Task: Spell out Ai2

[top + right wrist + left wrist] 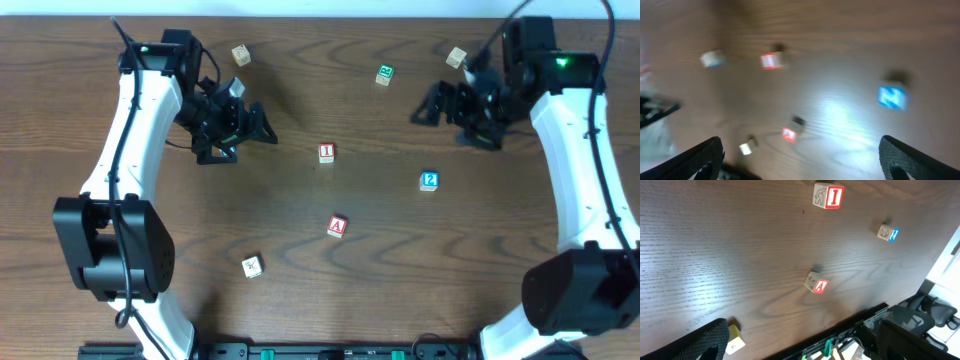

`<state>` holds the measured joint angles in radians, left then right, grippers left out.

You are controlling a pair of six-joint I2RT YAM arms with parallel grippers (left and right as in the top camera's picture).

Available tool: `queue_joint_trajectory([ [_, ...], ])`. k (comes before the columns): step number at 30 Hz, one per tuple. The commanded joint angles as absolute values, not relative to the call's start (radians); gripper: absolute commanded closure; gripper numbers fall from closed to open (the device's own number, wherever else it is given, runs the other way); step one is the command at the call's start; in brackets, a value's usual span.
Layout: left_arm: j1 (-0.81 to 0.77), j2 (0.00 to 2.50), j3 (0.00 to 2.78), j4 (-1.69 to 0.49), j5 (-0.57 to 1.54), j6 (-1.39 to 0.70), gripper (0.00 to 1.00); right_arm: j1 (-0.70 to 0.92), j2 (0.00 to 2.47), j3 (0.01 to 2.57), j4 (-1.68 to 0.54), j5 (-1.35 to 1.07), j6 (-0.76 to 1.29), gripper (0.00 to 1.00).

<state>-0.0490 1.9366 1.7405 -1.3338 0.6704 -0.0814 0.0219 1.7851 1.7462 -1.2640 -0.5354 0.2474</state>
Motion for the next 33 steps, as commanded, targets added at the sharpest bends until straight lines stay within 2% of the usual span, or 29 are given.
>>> queue_joint_trajectory([
  [1,-0.017,1.937,1.750,-1.332,0.659,-0.058,0.01,0.056,1.797,1.773,-1.184,-0.827,0.112,0.01],
  [2,-0.012,1.935,1.760,-1.341,0.598,-0.051,0.08,0.074,1.797,1.774,-1.154,-0.752,0.165,0.01],
  [3,-0.012,1.932,1.777,-1.362,0.533,-0.047,0.09,0.094,1.797,1.778,-1.163,-0.642,0.216,0.01],
  [6,-0.038,1.922,1.847,-1.431,0.318,-0.023,0.03,0.170,1.797,1.787,-1.206,-0.440,0.275,0.01],
  [9,-0.106,1.911,1.948,-1.446,0.082,-0.007,0.04,0.279,1.797,1.790,-1.231,-0.273,0.324,0.01],
  [14,-0.224,1.909,2.021,-1.327,0.023,0.068,0.05,0.496,1.802,1.790,-1.250,0.094,0.357,0.01],
  [16,-0.254,1.909,2.020,-1.288,-0.030,0.063,0.04,0.538,1.806,1.790,-1.249,0.165,0.367,0.01],
  [19,-0.277,1.909,2.015,-1.236,-0.132,0.008,0.04,0.557,1.840,1.790,-1.247,0.168,0.389,0.01],
  [24,-0.276,1.909,2.007,-1.154,-0.086,0.001,0.05,0.559,1.964,1.792,-1.206,0.169,0.365,0.01],
  [29,-0.276,1.909,2.007,-1.143,-0.086,0.020,0.05,0.579,2.048,1.834,-1.088,0.182,0.302,0.01],
  [33,-0.276,1.909,2.007,-1.143,-0.086,0.020,0.05,0.576,2.071,1.901,-1.085,0.162,0.276,0.01],
])
